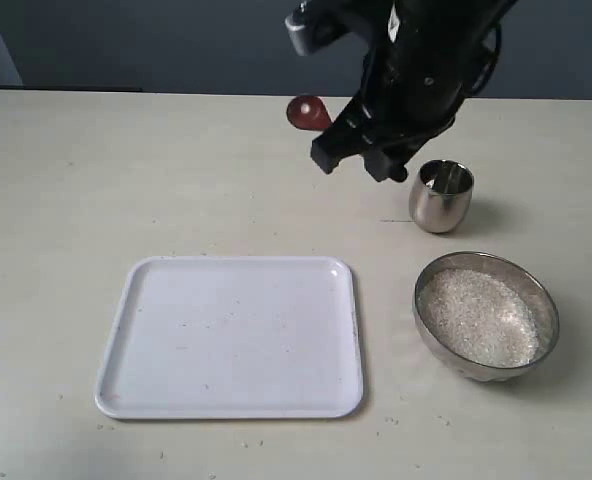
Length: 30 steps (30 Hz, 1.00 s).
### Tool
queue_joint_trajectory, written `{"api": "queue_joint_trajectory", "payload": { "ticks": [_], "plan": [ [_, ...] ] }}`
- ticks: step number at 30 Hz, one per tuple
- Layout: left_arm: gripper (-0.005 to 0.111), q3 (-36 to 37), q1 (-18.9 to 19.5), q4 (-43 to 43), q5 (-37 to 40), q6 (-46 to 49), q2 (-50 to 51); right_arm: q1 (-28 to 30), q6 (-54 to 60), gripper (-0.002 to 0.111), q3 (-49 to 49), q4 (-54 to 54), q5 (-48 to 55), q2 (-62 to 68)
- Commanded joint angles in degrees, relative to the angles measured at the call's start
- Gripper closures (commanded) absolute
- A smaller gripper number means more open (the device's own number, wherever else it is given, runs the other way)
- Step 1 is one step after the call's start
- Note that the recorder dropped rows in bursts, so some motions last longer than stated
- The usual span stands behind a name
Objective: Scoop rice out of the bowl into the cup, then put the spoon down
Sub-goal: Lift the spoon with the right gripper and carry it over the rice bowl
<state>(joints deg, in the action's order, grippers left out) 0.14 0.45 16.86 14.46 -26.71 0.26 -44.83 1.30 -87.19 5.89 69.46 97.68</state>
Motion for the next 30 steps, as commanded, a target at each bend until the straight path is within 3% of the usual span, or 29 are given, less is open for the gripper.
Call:
{"api": "queue_joint_trajectory", "payload": {
  "ticks": [1,17,30],
  "plan": [
    [0.106,-0.14,-1.13,0.41,-0.74,-0.16,-0.26,0.02,0.57,0.109,1.83,-2.44,0.5,-6.58],
    [0.106,-0.14,-2.29,0.41,-0.74,-0.16,-0.26,0.02,-6.46,0.109,31.57,5.12,0.5,-31.56],
    [0.106,-0.14,-2.29,0.41,-0.74,-0.16,-0.26,0.02,-6.46,0.109,46.29,13.17,0.5,-35.11]
  ]
}}
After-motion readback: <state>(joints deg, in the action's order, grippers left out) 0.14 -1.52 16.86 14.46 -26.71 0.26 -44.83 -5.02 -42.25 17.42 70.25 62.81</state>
